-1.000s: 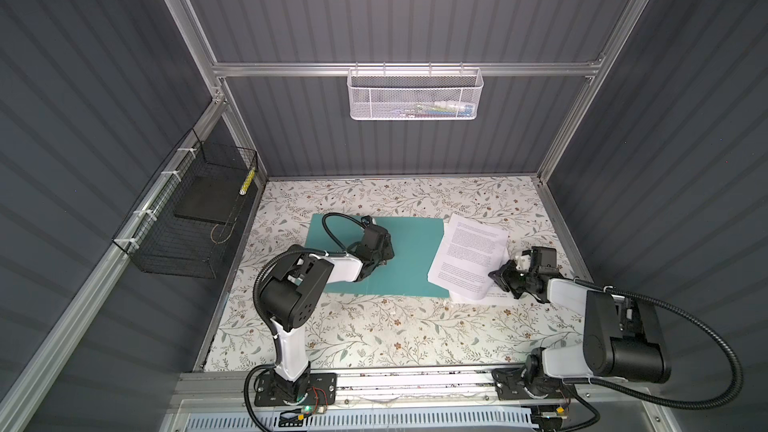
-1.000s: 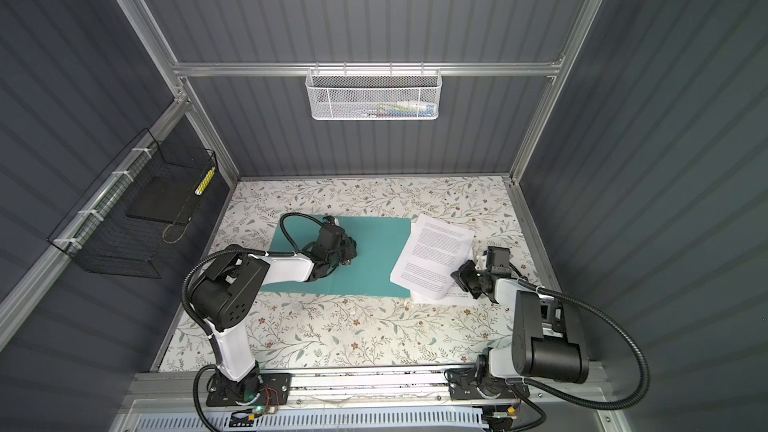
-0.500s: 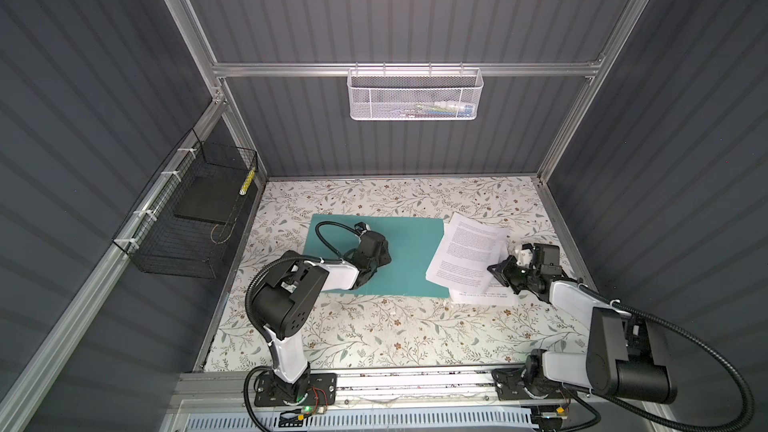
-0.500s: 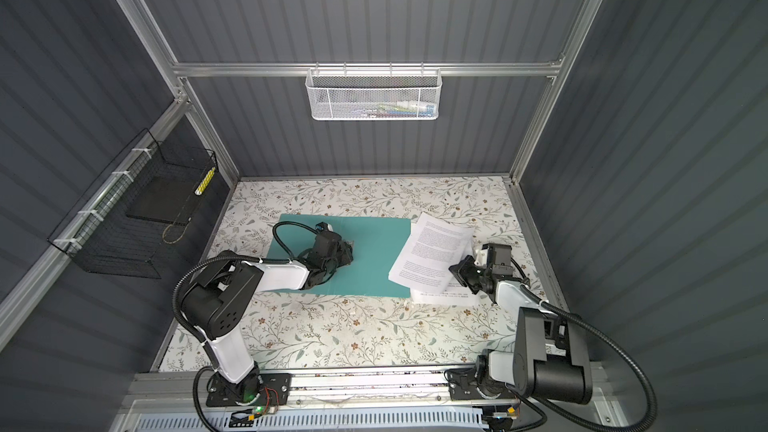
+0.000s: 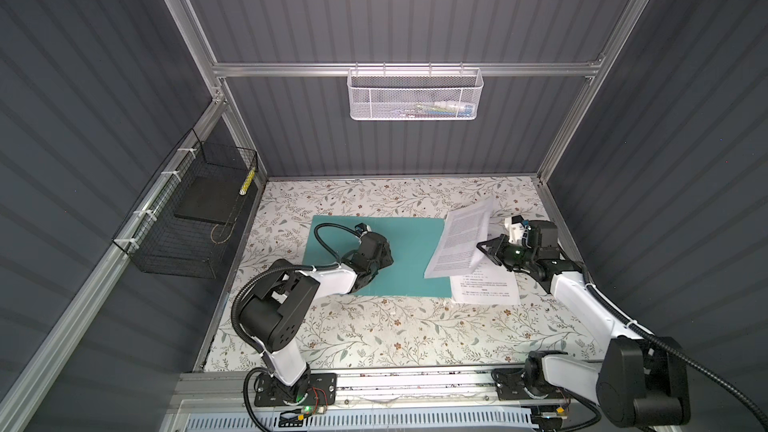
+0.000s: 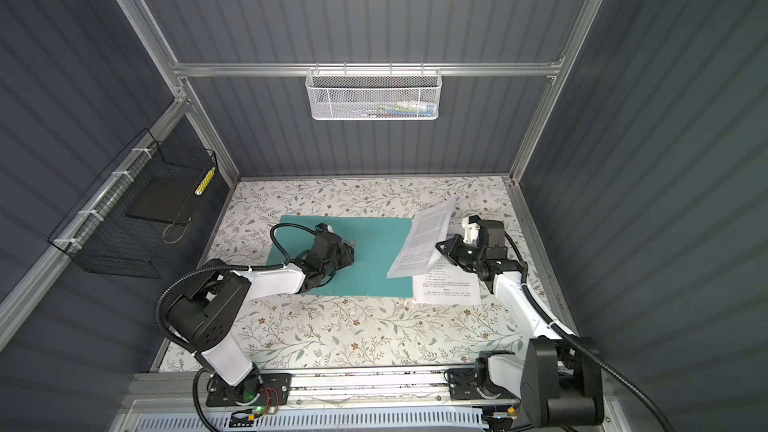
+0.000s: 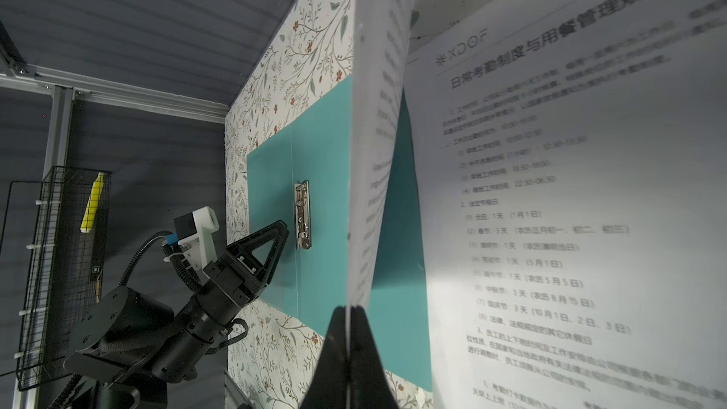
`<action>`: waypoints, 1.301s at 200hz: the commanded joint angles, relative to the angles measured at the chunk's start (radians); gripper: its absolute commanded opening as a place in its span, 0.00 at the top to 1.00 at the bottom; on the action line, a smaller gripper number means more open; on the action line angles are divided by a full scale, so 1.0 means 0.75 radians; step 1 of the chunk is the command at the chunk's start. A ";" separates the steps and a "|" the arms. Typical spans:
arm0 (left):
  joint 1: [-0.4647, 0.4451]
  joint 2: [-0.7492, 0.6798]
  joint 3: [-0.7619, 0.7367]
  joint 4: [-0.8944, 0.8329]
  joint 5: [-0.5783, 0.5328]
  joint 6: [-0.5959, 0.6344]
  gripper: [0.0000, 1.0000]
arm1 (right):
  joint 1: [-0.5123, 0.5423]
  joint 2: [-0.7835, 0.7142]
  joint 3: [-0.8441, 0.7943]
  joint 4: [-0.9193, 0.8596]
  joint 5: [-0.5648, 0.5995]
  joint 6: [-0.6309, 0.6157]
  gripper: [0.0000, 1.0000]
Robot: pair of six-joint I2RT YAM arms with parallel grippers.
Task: Put the files into the folder
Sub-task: 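Lift the sheet and carry it over the open folder with the right gripper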
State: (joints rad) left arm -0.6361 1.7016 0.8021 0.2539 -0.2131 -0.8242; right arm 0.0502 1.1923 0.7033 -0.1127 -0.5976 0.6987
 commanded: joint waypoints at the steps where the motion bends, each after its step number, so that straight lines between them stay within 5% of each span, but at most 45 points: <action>1: -0.009 -0.104 -0.028 -0.103 -0.072 0.009 0.46 | 0.066 -0.008 0.075 -0.066 0.021 -0.038 1.00; 118: 0.094 -0.953 -0.205 -0.482 -0.290 0.138 0.38 | 0.495 0.325 0.647 0.009 0.131 -0.118 1.00; 155: 0.159 -1.031 -0.309 -0.390 -0.126 0.089 0.28 | 0.634 0.474 0.664 0.020 0.418 -0.168 1.00; 178: 0.233 -1.022 -0.351 -0.301 0.032 0.070 0.01 | 0.694 0.563 0.615 0.129 0.546 -0.160 1.00; 233: 0.524 -0.900 -0.418 -0.030 0.515 -0.089 0.01 | 0.753 0.714 0.585 0.285 0.621 -0.121 1.00; 260: 0.547 -0.862 -0.413 -0.009 0.536 -0.092 0.01 | 0.769 0.741 0.574 0.312 0.614 -0.110 1.00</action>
State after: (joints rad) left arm -0.2325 1.0416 0.4976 0.1772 0.0841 -0.8639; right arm 0.6151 1.7424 1.1404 0.0597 -0.1635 0.6033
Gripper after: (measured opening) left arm 0.994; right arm 0.044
